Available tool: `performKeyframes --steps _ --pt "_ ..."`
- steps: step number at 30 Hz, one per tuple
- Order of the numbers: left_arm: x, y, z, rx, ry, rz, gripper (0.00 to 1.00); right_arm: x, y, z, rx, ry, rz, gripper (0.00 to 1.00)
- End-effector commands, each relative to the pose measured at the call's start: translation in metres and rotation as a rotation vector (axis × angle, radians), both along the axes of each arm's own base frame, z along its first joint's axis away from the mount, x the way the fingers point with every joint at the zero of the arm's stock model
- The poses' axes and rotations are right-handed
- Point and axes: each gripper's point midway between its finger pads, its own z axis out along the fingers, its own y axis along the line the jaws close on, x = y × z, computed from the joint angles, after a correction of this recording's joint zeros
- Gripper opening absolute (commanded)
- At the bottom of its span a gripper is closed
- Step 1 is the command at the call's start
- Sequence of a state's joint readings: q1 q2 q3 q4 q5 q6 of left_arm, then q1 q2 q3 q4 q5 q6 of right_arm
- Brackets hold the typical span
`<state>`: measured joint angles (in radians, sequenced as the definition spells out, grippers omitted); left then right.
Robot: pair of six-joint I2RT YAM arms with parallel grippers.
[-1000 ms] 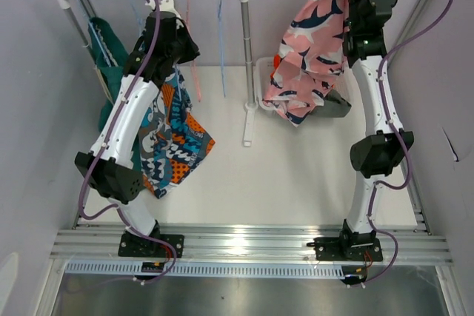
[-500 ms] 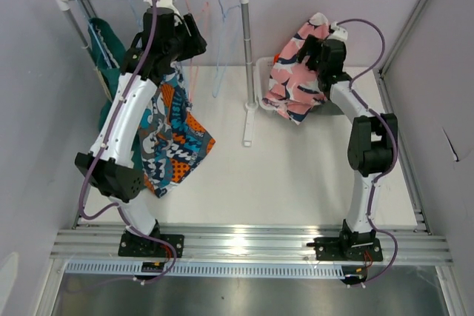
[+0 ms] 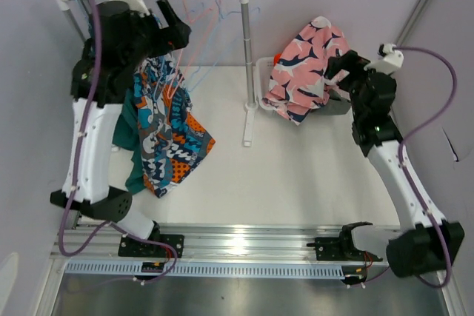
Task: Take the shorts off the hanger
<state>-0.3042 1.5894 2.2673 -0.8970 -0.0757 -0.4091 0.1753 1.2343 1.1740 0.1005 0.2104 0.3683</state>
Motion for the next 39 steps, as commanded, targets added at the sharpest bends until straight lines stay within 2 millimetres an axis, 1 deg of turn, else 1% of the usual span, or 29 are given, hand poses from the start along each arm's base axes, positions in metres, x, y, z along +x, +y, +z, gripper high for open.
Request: performKeyframes --steps 1,3,4,5,6,7,8,9,10,11,12,13,14,15,17,18,20,21,24,25,28,29,31,35,39 --pt "-0.042 0.047 0.050 0.042 -0.136 0.126 0.99 -0.039 -0.008 -0.037 0.009 0.085 -0.017 0.99" --pt "-0.043 0.061 0.042 0.067 -0.107 0.166 0.99 -0.060 -0.005 -0.037 0.044 0.068 0.009 0.99" --pt "-0.042 0.069 0.040 0.076 -0.101 0.186 0.99 -0.080 -0.006 -0.045 0.054 0.073 0.021 0.99" --pt "-0.042 0.073 0.038 0.086 -0.097 0.199 0.99 -0.089 -0.004 -0.047 0.064 0.067 0.040 0.99" --pt "-0.039 0.078 0.032 0.106 -0.082 0.220 0.99 -0.097 0.002 -0.051 0.080 0.070 0.072 0.99" --pt "-0.036 0.083 0.030 0.116 -0.078 0.238 0.98 -0.109 0.004 -0.052 0.086 0.059 0.094 0.99" --pt "-0.035 0.087 0.029 0.123 -0.078 0.255 0.98 -0.114 0.007 -0.054 0.092 0.061 0.111 0.99" --pt "-0.030 0.091 0.022 0.136 -0.063 0.273 0.98 -0.119 0.010 -0.058 0.099 0.077 0.123 0.99" --pt "-0.027 0.098 0.021 0.136 -0.063 0.292 0.98 -0.124 0.015 -0.058 0.098 0.080 0.145 0.99" --pt "-0.020 0.100 0.012 0.141 -0.044 0.296 0.98 -0.128 0.017 -0.058 0.095 0.077 0.158 0.99" --pt "-0.015 0.103 0.011 0.134 -0.045 0.298 0.98 -0.130 0.020 -0.062 0.088 0.088 0.167 0.99" --pt "-0.010 0.105 0.006 0.134 -0.034 0.299 0.98 -0.133 0.026 -0.064 0.082 0.093 0.189 0.99" --pt "-0.001 0.105 -0.003 0.138 -0.013 0.298 0.97 -0.133 0.028 -0.068 0.075 0.104 0.193 0.99" --pt "0.003 0.106 -0.005 0.143 -0.007 0.296 0.97 -0.134 0.029 -0.076 0.068 0.130 0.191 0.99" --pt "0.012 0.112 -0.013 0.157 0.013 0.319 0.95 -0.135 0.032 -0.083 0.059 0.153 0.194 0.99" --pt "0.019 0.114 -0.020 0.162 0.031 0.327 0.95 -0.136 0.032 -0.087 0.056 0.165 0.195 0.99" --pt "0.028 0.120 -0.025 0.157 0.037 0.331 0.93 -0.138 0.032 -0.091 0.056 0.170 0.196 0.99" --pt "0.033 0.121 -0.030 0.154 0.050 0.329 0.92 -0.140 0.032 -0.091 0.054 0.166 0.198 0.99" --pt "0.042 0.126 -0.037 0.154 0.065 0.331 0.88 -0.141 0.030 -0.096 0.044 0.179 0.193 0.99" --pt "0.047 0.128 -0.042 0.156 0.076 0.335 0.85 -0.142 0.030 -0.097 0.044 0.181 0.193 0.99" --pt "0.054 0.130 -0.055 0.160 0.103 0.335 0.64 -0.142 0.030 -0.098 0.037 0.185 0.192 0.99" --pt "0.056 0.130 -0.056 0.159 0.105 0.332 0.47 -0.141 0.030 -0.098 0.038 0.185 0.192 0.98" --pt "0.059 0.128 -0.061 0.158 0.114 0.321 0.34 -0.141 0.030 -0.101 0.037 0.191 0.191 0.98" --pt "0.063 0.124 -0.065 0.152 0.120 0.299 0.20 -0.141 0.030 -0.103 0.034 0.197 0.190 0.98" --pt "0.064 0.122 -0.066 0.145 0.124 0.283 0.13 -0.142 0.029 -0.101 0.035 0.194 0.188 0.98"
